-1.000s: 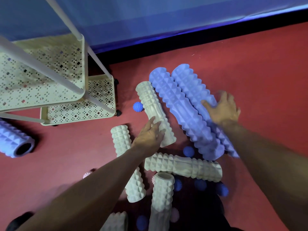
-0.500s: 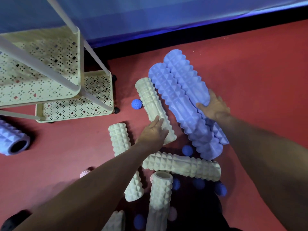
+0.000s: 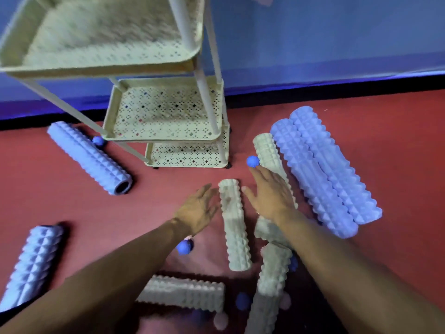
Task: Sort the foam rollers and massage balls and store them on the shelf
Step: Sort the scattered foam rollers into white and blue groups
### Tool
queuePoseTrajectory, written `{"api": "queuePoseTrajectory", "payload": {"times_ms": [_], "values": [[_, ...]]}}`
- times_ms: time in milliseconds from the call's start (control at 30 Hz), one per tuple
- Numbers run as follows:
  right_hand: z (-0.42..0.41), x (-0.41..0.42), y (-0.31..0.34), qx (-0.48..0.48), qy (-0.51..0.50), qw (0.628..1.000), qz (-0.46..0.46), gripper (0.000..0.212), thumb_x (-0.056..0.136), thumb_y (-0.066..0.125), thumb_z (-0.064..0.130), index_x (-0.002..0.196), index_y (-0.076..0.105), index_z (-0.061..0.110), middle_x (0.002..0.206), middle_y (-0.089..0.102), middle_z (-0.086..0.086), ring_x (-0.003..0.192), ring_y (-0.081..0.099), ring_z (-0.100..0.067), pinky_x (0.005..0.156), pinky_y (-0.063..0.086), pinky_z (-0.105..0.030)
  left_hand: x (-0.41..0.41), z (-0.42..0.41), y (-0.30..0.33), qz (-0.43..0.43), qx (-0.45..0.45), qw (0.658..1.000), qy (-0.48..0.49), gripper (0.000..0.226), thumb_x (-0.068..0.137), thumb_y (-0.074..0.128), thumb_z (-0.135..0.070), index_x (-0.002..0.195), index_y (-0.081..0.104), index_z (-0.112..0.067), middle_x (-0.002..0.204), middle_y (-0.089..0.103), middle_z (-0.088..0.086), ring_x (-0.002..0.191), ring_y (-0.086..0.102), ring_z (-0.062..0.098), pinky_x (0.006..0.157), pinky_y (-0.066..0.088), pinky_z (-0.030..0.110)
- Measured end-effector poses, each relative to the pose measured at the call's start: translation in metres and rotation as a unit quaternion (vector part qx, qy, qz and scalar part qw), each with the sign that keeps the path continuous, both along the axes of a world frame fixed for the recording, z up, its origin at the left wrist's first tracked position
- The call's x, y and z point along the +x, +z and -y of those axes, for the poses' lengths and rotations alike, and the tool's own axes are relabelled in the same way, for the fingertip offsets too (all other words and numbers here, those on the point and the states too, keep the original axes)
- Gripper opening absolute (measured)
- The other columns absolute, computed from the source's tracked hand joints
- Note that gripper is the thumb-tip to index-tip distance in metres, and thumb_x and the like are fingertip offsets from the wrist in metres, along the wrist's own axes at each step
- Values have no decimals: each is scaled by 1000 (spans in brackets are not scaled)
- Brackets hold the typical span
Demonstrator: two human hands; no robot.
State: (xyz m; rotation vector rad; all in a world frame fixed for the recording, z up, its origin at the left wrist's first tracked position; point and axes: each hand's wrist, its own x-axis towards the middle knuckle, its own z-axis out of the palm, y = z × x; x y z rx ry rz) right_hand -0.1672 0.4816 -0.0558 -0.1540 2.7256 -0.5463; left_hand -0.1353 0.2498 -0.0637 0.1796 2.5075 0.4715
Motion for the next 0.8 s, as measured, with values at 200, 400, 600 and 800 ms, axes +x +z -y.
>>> {"api": "queuePoseTrajectory", "payload": {"times_ms": [200,400,600,800], "values": [[141,17,39,-9,89,996,14,67,99,43,57,157,25,29,162,27,6,146,31,-23,122,19,-40,44,177,28,-21,-56,987,146,59,104,45,-41,155,33,-14,161,29,8,144,37,29,118,28,36],[260,39,51,24,178,983,32,70,98,45,57,158,22,31,165,23,6,148,29,-22,122,19,-40,98,325,15,-19,-80,955,285,62,102,49,-40,153,34,-6,156,35,16,139,41,36,116,32,42],[346,62,42,53,255,965,31,71,97,47,57,158,22,32,164,24,7,146,30,-20,122,18,-36,169,436,-32,29,-123,917,379,77,97,55,-48,155,25,-5,156,31,21,142,33,41,117,28,50],[389,80,19,56,325,943,52,71,97,42,61,159,17,35,166,18,10,149,26,-17,124,16,-35,236,500,-69,85,-195,852,478,116,76,77,-55,157,5,-12,162,11,20,149,10,38,117,22,55]]}}
